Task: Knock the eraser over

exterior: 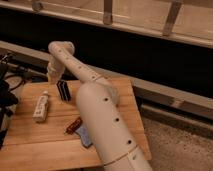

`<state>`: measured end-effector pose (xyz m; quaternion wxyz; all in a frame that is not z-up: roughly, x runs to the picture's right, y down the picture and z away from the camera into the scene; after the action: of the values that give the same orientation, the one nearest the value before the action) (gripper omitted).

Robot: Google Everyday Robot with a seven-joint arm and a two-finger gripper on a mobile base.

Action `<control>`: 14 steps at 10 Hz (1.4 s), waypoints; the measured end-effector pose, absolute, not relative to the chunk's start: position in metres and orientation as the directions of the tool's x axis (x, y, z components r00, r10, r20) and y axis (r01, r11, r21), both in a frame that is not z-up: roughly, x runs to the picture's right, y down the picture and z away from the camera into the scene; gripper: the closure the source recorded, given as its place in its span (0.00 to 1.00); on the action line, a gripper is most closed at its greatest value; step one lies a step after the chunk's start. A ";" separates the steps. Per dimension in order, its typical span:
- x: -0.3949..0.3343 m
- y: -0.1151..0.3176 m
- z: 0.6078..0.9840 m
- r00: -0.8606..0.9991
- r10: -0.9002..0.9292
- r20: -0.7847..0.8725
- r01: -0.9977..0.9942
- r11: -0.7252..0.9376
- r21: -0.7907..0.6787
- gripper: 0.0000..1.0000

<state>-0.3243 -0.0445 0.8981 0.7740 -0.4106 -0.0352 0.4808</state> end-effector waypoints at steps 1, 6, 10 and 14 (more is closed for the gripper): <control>-0.318 -0.044 0.897 0.519 0.778 -0.353 -0.744 0.209 -0.634 1.00; -0.302 -0.037 0.886 0.534 0.771 -0.349 -0.765 0.263 -0.588 1.00; -0.292 -0.034 0.883 0.533 0.765 -0.360 -0.783 0.286 -0.552 1.00; -0.292 -0.033 0.881 0.536 0.764 -0.360 -0.786 0.296 -0.542 1.00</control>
<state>-0.2924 -0.0331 0.8806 0.8049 -0.3465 0.0162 0.4815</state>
